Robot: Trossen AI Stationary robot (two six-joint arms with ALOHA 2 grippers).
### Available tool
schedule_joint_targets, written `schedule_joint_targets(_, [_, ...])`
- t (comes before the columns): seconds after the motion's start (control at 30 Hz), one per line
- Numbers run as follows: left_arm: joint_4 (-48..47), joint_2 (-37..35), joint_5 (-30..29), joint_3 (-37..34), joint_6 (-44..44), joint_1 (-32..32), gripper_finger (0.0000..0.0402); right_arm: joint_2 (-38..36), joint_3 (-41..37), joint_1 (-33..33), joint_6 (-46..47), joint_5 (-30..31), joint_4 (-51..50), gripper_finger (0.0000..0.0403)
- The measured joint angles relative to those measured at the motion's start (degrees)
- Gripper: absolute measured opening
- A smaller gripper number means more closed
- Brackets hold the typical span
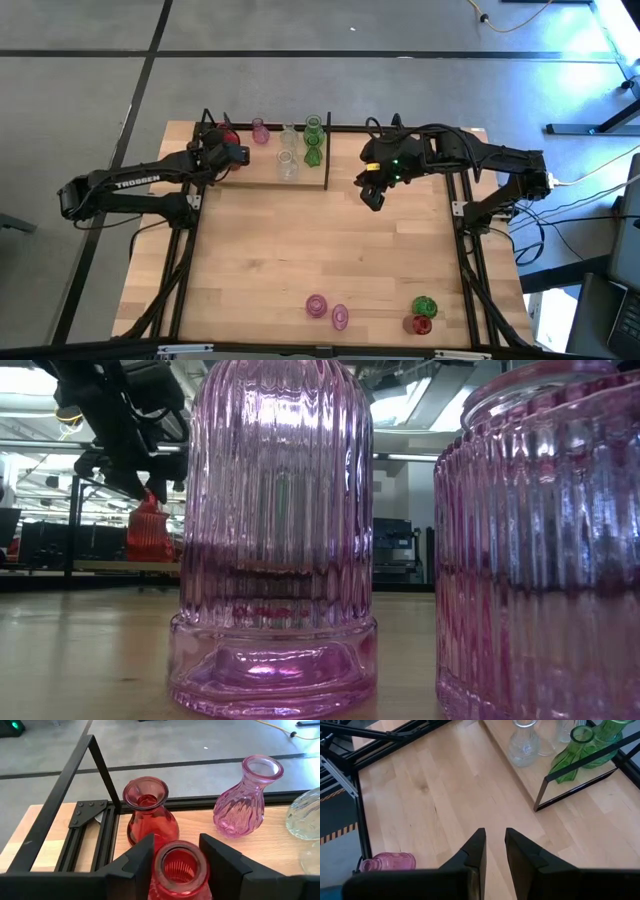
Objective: Sort vases onto shelf
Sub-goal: Put the top red vase on the shelf aligned with the other red vase
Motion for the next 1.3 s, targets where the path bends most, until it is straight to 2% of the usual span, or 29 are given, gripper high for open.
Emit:
schedule_joint_targets(0.27, [-0.1, -0.1, 0.0, 0.0, 0.0, 0.0, 0.0216, 0.0, 0.0, 0.0, 0.0, -1.0, 0.0, 0.0060])
schedule_joint_targets(0.4, [-0.1, -0.8, 0.0, 0.0, 0.0, 0.0, 0.0234, 0.0, 0.0, 0.1, 0.0, -1.9, -0.1, 0.0060])
schedule_joint_targets(0.9, [-1.8, -7.0, 0.4, 4.4, 0.6, -1.6, 0.0228, 0.0, 0.0, 0.0, 0.0, -2.8, -0.1, 0.0060])
schedule_joint_targets(1.13, [-1.7, -10.2, 5.6, 7.6, 0.6, -5.4, 0.0227, 0.0, 0.0, 0.0, 0.0, -2.8, -0.1, 0.0060])
schedule_joint_targets(1.3, [-1.7, -10.5, 7.7, 10.2, 0.7, -10.6, 0.0209, 0.0, 0.0, 0.0, 0.0, -2.8, 0.0, 0.0060])
